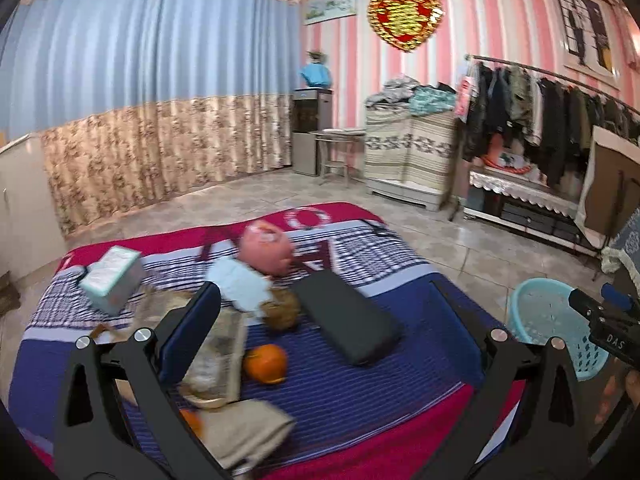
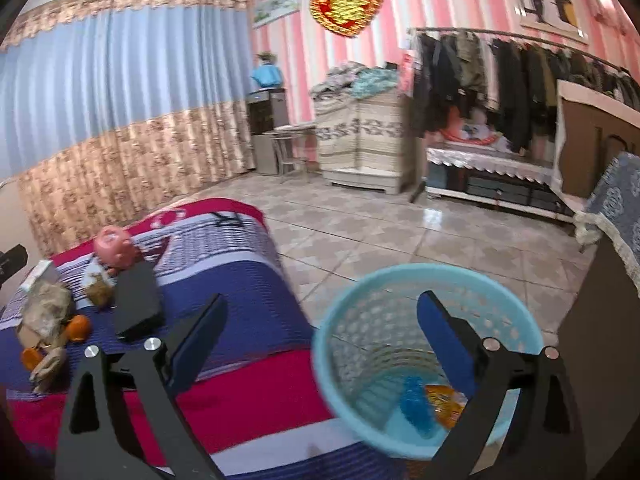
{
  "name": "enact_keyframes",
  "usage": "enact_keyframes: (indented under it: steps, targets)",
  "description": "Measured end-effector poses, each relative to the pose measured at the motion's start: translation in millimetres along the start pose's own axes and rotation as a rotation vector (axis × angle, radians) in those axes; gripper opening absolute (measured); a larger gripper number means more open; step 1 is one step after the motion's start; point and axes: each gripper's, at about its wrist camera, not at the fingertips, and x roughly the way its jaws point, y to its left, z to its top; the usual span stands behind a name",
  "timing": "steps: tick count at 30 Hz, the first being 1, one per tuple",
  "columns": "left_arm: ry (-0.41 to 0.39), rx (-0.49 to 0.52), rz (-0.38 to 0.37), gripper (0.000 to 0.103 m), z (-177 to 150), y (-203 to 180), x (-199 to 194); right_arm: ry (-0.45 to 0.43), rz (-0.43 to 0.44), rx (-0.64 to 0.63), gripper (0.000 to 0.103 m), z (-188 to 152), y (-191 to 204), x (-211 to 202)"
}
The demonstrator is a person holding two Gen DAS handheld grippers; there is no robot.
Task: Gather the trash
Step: 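Lower the blue bag into the basket and open the right gripper, then move both tools back over the bed, then grasp the beige cloth with the right gripper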
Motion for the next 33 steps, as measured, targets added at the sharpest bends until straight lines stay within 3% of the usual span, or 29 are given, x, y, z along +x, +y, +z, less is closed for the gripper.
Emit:
enact_keyframes:
  steps: [9,17,33]
  targets:
    - [0.03,-0.034,0.121,0.097,-20.6,83.4,-21.7,-0.007,0.115,-0.08,0.095,-6.4,62.5,-12.1]
    - [0.09,-0.057,0.213,0.097,-59.3,144.0,-29.1,0.035,0.206,-0.202,0.095,-24.8,127.2,-13.0]
    - [0.137,-0.15,0.267,0.097,-98.4,202.1,-26.5,0.185,0.41,-0.378,0.094,-67.8,242.4,12.9]
